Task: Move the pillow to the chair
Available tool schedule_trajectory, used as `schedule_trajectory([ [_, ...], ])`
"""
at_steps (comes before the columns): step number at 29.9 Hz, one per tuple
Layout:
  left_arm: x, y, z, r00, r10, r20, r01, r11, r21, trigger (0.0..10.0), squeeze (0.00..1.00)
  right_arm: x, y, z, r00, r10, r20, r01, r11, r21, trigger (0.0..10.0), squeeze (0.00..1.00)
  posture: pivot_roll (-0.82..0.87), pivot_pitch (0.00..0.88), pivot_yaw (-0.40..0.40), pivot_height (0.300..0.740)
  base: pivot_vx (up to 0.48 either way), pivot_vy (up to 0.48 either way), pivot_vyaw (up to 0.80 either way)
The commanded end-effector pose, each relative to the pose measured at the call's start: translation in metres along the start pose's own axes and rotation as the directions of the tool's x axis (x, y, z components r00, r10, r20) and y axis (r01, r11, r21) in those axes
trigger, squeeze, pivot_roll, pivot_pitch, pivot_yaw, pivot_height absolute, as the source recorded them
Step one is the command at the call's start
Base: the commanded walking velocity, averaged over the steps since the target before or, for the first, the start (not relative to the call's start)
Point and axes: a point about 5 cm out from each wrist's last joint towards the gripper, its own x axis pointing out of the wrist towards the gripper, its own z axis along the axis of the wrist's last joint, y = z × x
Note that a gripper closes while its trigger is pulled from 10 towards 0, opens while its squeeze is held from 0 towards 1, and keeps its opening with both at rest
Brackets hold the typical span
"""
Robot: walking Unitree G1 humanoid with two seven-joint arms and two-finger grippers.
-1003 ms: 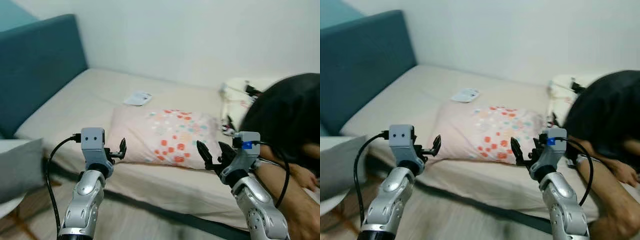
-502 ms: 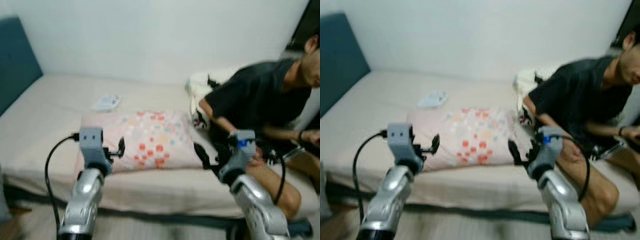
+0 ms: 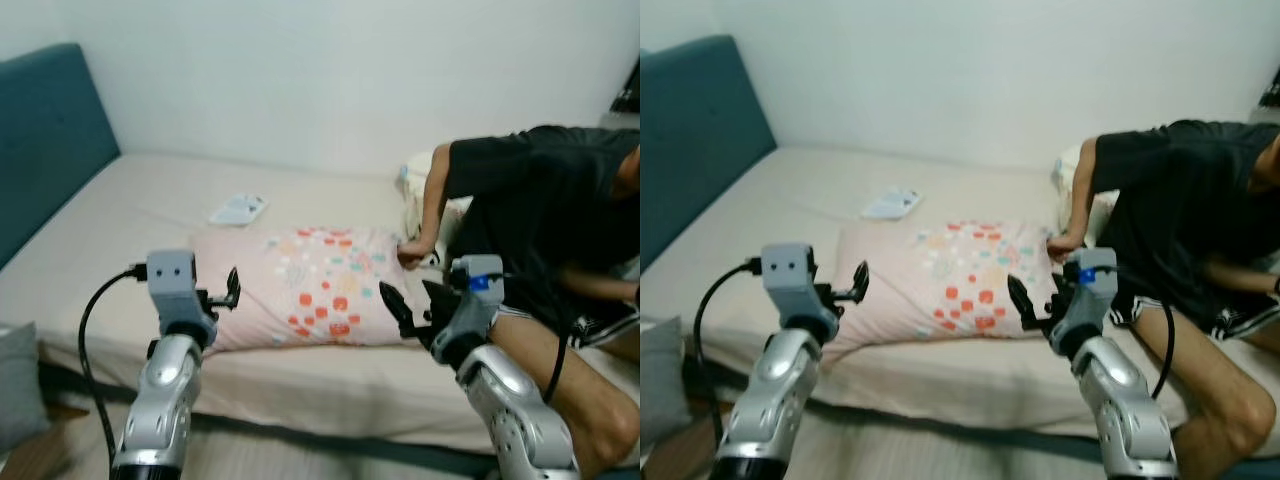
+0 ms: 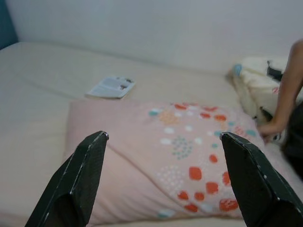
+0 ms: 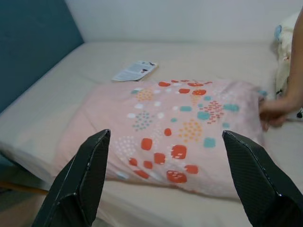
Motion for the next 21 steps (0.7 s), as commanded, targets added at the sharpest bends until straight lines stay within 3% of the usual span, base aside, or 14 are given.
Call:
schedule_trajectory([
  [1,-0.001,0.009,-0.002,1.000,0.030,-0.009,-0.030,0.999,0.017,10.0,0.00,0.002,0.008,0.002,0.999,0.035,0.014,-0.035,0.999,-0.001,10.0,0.00,-0.09,0.004,-0.004,0.740,0.285,0.000,0.00],
  [11,-0.001,0.009,-0.003,1.000,0.029,-0.006,-0.028,0.999,0.015,10.0,0.00,0.002,0.006,0.002,0.999,0.031,0.008,-0.032,0.999,0.021,10.0,0.00,-0.09,0.007,-0.001,0.740,0.290,0.000,0.00],
  [16,-0.002,0.012,-0.003,0.999,0.032,-0.002,-0.032,0.999,0.013,10.0,0.00,0.003,0.005,-0.003,0.999,0.020,-0.041,-0.020,1.000,0.010,10.0,0.00,-0.10,0.002,0.003,0.735,0.148,0.000,0.00],
  [18,-0.004,0.017,-0.004,0.998,0.056,-0.009,-0.056,0.998,0.033,10.0,0.00,0.002,0.003,-0.004,0.999,-0.004,-0.044,0.004,1.000,0.005,10.0,0.00,-0.09,0.000,0.004,0.725,0.000,0.000,0.00],
  [21,-0.006,0.026,-0.004,0.996,0.084,0.000,-0.083,0.988,0.128,10.0,0.00,-0.001,-0.001,-0.004,0.999,-0.040,-0.031,0.041,0.999,0.019,10.0,0.00,-0.09,0.000,0.005,0.715,0.000,0.000,0.00],
])
